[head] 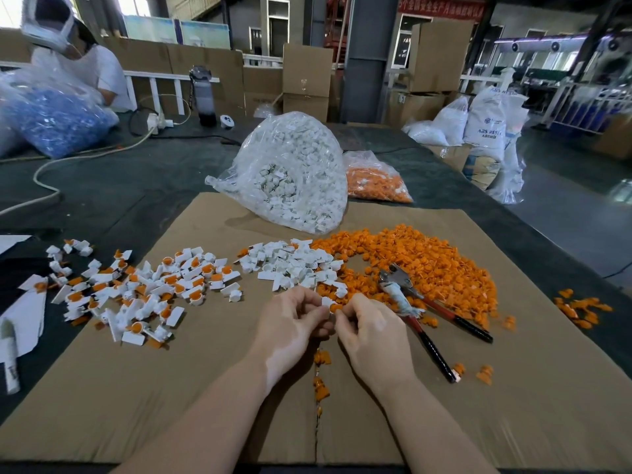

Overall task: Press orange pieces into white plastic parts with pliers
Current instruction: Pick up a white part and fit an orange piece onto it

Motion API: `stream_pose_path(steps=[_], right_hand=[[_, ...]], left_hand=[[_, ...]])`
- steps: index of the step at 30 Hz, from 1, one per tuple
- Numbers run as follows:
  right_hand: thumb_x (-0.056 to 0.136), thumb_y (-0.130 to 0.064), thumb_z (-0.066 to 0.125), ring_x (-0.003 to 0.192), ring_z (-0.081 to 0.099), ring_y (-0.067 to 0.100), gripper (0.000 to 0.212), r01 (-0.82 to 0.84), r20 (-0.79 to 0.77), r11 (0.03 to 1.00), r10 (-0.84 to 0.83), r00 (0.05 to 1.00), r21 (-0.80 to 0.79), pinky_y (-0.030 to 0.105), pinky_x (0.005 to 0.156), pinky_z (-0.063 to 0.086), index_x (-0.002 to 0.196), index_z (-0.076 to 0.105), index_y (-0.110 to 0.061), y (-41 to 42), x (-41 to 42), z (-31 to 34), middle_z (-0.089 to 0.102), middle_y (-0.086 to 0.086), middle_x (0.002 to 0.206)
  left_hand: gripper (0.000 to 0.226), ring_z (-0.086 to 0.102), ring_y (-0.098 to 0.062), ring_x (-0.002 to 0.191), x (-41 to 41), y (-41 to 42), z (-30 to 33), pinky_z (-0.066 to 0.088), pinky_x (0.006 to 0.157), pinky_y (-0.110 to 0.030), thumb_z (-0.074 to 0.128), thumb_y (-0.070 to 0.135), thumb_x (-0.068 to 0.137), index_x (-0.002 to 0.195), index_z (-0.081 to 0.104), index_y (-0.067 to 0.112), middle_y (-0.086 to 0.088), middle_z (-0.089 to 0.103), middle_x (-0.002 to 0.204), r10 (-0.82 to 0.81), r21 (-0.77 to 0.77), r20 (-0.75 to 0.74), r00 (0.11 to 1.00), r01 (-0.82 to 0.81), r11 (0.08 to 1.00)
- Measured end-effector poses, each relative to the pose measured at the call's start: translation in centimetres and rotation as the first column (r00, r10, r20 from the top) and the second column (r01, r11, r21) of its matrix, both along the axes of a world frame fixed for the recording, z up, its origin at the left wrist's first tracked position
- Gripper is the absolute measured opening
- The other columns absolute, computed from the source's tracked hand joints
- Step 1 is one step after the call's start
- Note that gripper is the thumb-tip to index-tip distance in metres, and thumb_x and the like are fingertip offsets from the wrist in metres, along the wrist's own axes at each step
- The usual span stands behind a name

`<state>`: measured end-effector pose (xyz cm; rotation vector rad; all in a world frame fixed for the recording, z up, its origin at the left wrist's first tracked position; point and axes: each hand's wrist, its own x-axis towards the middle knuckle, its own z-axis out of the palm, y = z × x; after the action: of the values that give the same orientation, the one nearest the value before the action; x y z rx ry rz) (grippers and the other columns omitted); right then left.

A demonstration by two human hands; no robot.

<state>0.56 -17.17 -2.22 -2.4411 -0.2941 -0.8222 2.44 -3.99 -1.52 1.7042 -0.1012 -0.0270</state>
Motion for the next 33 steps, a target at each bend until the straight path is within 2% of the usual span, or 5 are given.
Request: stream_pose_path(steps=[5,13,18,26,33], right_hand=[[0.077,-0.002,0.07,0.049,0.045,0.022,0.027,-0.036,-0.011,0.999,0.036,0.999,-0.009,0.035,0.043,0.039,0.061,0.049,-0.005,-0.1,0.1,-0.3,0.048,0.005,0.053],[0.083,-0.02,0.07,0.067,0.053,0.009,0.01,-0.103,-0.069,0.97,0.121,0.99,0.222,0.028,0.06,0.047,0.085,0.065,-0.012,-0.6,0.2,-0.1,0.057,-0.008,0.069],[0.083,-0.01,0.069,0.076,0.051,0.005,0.03,-0.184,-0.036,0.962,0.195,0.98,0.203,0.023,0.069,0.047,0.11,0.067,-0.021,-0.5,0.0,0.3,0.056,-0.013,0.08],[0.085,-0.009,0.066,0.078,0.053,0.008,0.024,-0.178,-0.046,0.967,0.189,0.981,0.183,0.029,0.07,0.049,0.107,0.069,-0.018,-0.6,0.0,0.4,0.057,-0.007,0.082],[0.085,-0.01,0.065,0.081,0.052,0.005,0.024,-0.18,-0.058,0.966,0.194,0.979,0.187,0.027,0.072,0.049,0.106,0.069,-0.021,-0.6,-0.1,0.6,0.057,-0.009,0.083]], left_hand=[[0.003,0.061,-0.011,0.058,-0.4,-0.2,-0.1,0.052,0.061,-0.023,0.061,0.007,0.088,0.085,0.059,0.007,-0.01,0.064,0.068,-0.021,0.167,0.089,0.996,0.006,0.986],[0.011,0.063,-0.014,0.058,0.0,0.2,0.2,0.057,0.064,-0.03,0.056,-0.002,0.089,0.097,0.059,0.004,-0.01,0.063,0.067,-0.019,-0.185,-0.074,0.997,0.005,0.983],[0.019,0.061,-0.015,0.058,0.1,0.3,0.0,0.056,0.064,-0.027,0.055,-0.003,0.089,0.102,0.063,0.008,-0.003,0.06,0.058,-0.045,-0.154,-0.035,0.998,0.04,0.987],[0.018,0.061,-0.017,0.061,0.0,0.3,-0.1,0.056,0.07,-0.035,0.055,-0.001,0.09,0.102,0.063,0.008,-0.005,0.061,0.06,-0.078,-0.146,-0.021,0.997,0.074,0.986],[0.012,0.063,-0.017,0.063,0.0,0.2,0.1,0.055,0.063,-0.027,0.06,0.005,0.089,0.096,0.065,0.012,-0.009,0.064,0.065,-0.059,-0.115,-0.014,0.998,0.057,0.992]])
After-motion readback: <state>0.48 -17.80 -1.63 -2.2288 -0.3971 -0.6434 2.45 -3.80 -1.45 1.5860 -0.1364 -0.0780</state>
